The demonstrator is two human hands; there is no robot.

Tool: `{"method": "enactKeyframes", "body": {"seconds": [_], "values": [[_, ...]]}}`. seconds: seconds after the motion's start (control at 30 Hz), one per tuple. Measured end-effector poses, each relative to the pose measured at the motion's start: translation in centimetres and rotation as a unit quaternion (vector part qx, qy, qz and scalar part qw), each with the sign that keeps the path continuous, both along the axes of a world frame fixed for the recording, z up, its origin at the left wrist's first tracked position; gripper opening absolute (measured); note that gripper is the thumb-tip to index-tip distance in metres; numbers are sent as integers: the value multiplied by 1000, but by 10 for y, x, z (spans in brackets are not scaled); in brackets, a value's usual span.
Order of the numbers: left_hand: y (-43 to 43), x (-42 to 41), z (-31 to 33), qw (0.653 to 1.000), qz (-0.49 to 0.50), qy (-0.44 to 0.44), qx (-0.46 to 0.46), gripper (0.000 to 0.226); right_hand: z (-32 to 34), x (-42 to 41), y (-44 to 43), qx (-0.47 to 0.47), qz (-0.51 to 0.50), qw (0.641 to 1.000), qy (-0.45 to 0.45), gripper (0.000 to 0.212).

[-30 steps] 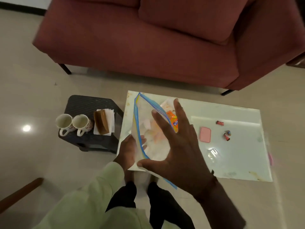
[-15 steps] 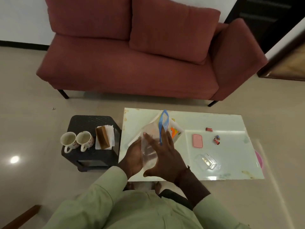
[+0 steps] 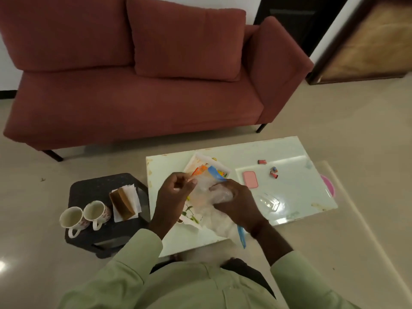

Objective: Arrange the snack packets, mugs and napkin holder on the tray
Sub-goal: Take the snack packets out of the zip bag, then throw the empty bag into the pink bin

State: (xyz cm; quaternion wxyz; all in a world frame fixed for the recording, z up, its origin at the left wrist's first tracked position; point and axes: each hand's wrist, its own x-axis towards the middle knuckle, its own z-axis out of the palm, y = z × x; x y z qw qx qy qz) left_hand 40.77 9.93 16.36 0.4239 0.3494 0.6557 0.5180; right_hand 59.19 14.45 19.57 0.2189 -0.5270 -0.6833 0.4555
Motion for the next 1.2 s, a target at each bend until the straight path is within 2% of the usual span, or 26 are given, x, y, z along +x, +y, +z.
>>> {"method": "enactKeyframes", "body": {"seconds": [0.03, 0.1, 0.17, 0.23, 0.3, 0.37, 0.43, 0.5, 0.57, 0.6, 0.67, 0.73, 0.8, 0.9, 0.93, 1.0, 1.07, 1.13, 1.2], "values": [[3, 3, 5, 1000, -30, 9, 0, 24, 3, 8, 4, -29, -19, 999, 22, 34], [12, 17, 14, 993, -114, -37, -11, 53, 12, 24, 8, -102, -43, 988, 110, 25], [18, 38, 24, 975, -201, -93, -3, 63, 19, 38, 9, -161, -51, 966, 195, 25], [23, 66, 30, 957, -261, -125, -1, 64, 25, 56, 11, -179, -70, 953, 236, 23], [28, 95, 35, 950, -280, -137, -4, 72, 26, 74, 15, -181, -125, 942, 255, 15], [34, 131, 39, 946, -303, -116, 5, 68, 25, 96, 18, -163, -195, 930, 267, 11], [39, 172, 38, 936, -337, -100, 9, 62, 21, 120, 20, -106, -249, 924, 268, 20], [45, 210, 36, 930, -354, -96, 3, 63, 13, 143, 22, -50, -306, 922, 233, 25], [52, 248, 34, 927, -370, -69, -8, 75, 4, 172, 24, -44, -383, 892, 234, 25], [57, 266, 31, 921, -387, -48, -8, 78, -1, 188, 24, -55, -418, 867, 266, 21], [66, 298, 23, 911, -413, -1, 9, 69, -7, 218, 23, -109, -449, 808, 365, 6], [74, 334, 14, 912, -405, 55, 31, 46, -7, 252, 23, -187, -439, 762, 438, 18], [84, 365, 4, 919, -379, 104, 44, 26, -4, 280, 26, -215, -403, 740, 494, 32], [100, 411, -9, 921, -359, 145, 45, 16, -7, 316, 34, -187, -428, 718, 517, 50], [105, 424, -9, 924, -350, 150, 42, 12, -7, 323, 37, -177, -436, 722, 508, 56], [119, 444, -6, 932, -332, 145, 30, 8, -9, 334, 41, -149, -446, 756, 456, 55], [141, 462, -8, 938, -323, 122, 9, 9, -14, 346, 46, -106, -436, 812, 373, 48], [167, 474, -16, 947, -306, 100, -25, 11, -23, 363, 52, -90, -394, 866, 294, 54], [196, 487, -22, 948, -300, 89, -54, 13, -32, 391, 65, -77, -336, 905, 247, 63]]}}
